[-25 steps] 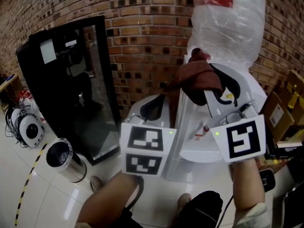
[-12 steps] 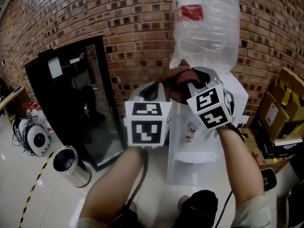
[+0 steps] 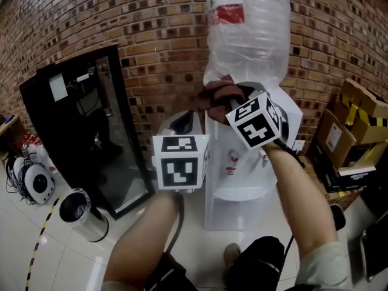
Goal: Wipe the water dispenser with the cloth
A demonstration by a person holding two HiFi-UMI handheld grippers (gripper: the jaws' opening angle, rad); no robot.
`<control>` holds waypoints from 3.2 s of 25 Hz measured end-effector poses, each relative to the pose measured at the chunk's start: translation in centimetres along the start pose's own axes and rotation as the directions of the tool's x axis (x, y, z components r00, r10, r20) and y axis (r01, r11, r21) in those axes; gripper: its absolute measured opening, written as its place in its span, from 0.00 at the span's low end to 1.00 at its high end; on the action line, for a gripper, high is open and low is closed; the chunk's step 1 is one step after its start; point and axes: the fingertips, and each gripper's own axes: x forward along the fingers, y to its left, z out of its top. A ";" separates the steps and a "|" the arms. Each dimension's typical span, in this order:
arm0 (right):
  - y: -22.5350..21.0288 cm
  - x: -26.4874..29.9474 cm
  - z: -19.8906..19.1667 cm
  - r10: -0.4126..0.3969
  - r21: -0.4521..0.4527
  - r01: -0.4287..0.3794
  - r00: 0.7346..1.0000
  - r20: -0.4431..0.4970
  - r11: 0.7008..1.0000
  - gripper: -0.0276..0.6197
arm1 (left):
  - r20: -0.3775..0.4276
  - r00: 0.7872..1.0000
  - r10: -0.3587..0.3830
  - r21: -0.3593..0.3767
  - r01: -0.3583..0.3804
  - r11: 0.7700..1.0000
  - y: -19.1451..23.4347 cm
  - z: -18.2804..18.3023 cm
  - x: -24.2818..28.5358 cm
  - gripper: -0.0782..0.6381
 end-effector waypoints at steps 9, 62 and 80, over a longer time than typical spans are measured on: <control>-5.9 -3.9 -5.3 -0.137 0.064 0.138 0.990 -0.027 0.988 0.17 | -0.006 0.996 -0.084 -0.018 0.084 0.996 -5.6 -2.1 -0.2 0.11; 8.1 -5.0 -0.9 -0.212 0.140 0.171 0.903 0.374 0.975 0.17 | 0.017 0.983 0.183 -0.070 -0.182 0.981 3.3 -11.3 -3.0 0.11; -1.4 -8.1 -7.4 -0.412 0.216 0.366 0.880 0.236 0.905 0.17 | 0.050 0.998 -0.023 -0.047 0.026 0.999 -5.5 -10.7 -0.1 0.11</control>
